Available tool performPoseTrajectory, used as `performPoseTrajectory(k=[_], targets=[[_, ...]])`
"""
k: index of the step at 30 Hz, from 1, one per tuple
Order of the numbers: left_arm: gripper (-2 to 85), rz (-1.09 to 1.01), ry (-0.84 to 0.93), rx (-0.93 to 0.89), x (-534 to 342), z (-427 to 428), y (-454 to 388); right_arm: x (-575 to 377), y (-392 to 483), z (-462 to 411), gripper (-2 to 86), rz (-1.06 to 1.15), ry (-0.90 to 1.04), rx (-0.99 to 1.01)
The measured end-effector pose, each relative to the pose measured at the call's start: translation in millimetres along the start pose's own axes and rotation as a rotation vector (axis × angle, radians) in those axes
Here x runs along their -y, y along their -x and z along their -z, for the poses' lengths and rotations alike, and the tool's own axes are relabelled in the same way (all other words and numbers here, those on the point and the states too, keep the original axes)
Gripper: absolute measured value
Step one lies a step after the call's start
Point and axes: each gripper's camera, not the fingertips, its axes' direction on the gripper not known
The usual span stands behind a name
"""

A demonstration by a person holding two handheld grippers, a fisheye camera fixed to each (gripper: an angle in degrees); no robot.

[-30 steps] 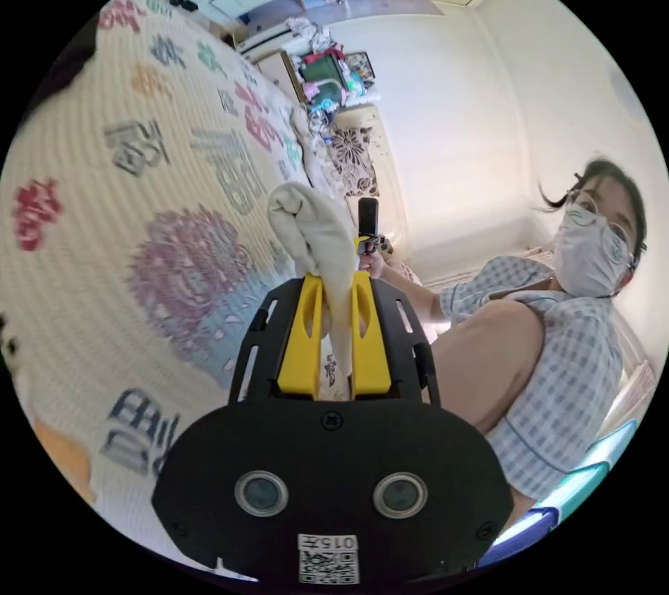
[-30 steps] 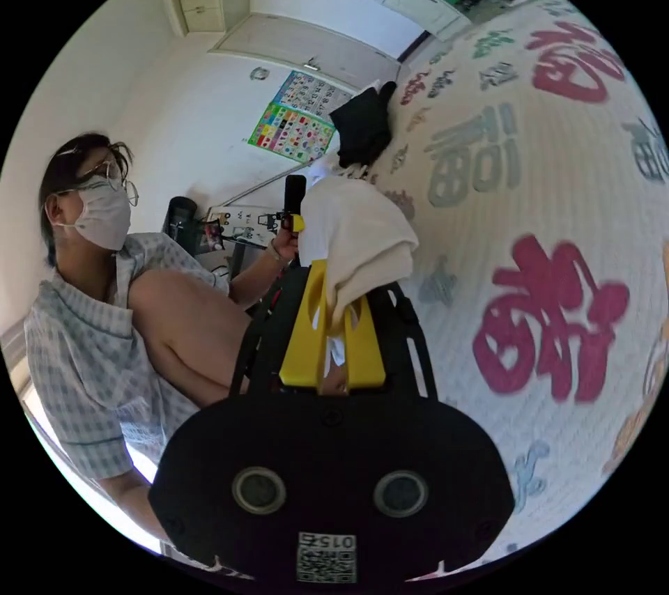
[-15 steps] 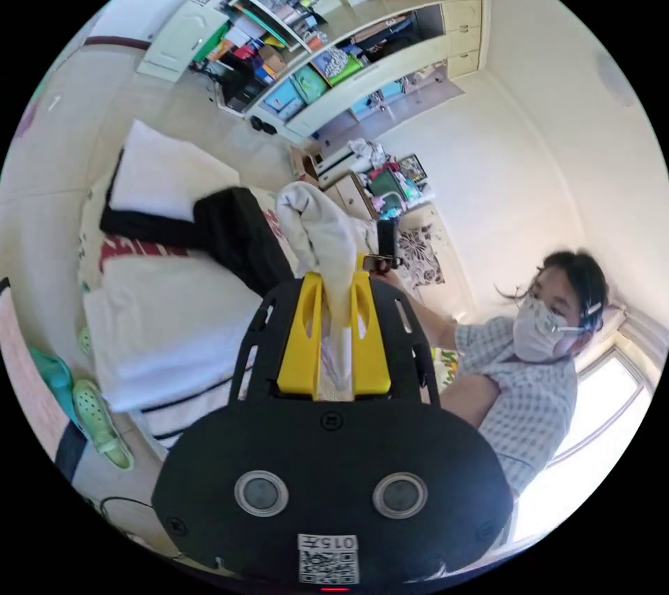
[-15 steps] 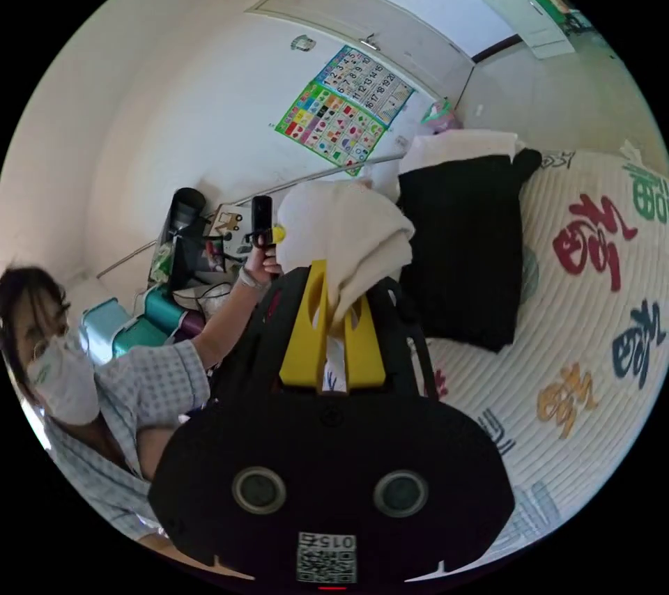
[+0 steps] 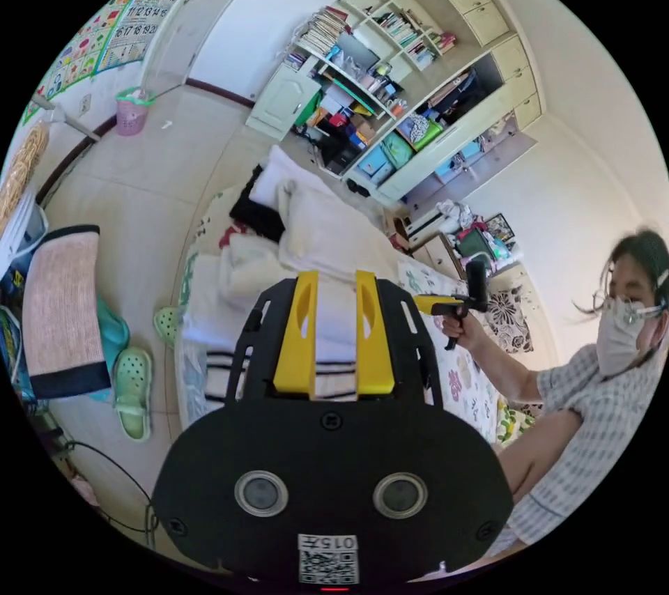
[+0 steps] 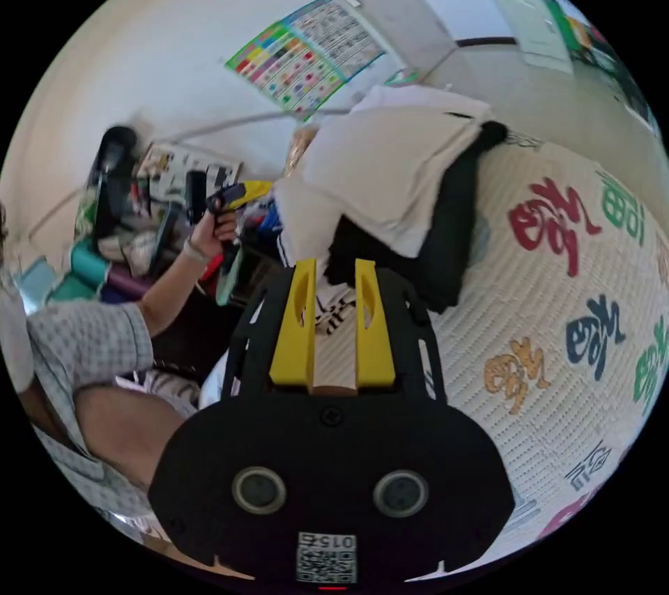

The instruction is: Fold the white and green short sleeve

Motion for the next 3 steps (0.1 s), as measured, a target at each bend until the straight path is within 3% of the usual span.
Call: performPoseTrajectory(k=[3], targets=[[8.3,0.039,0.073,-0.047,-44,3,-4,4,48,-42,11.5,0.187,0.099,-0.104]])
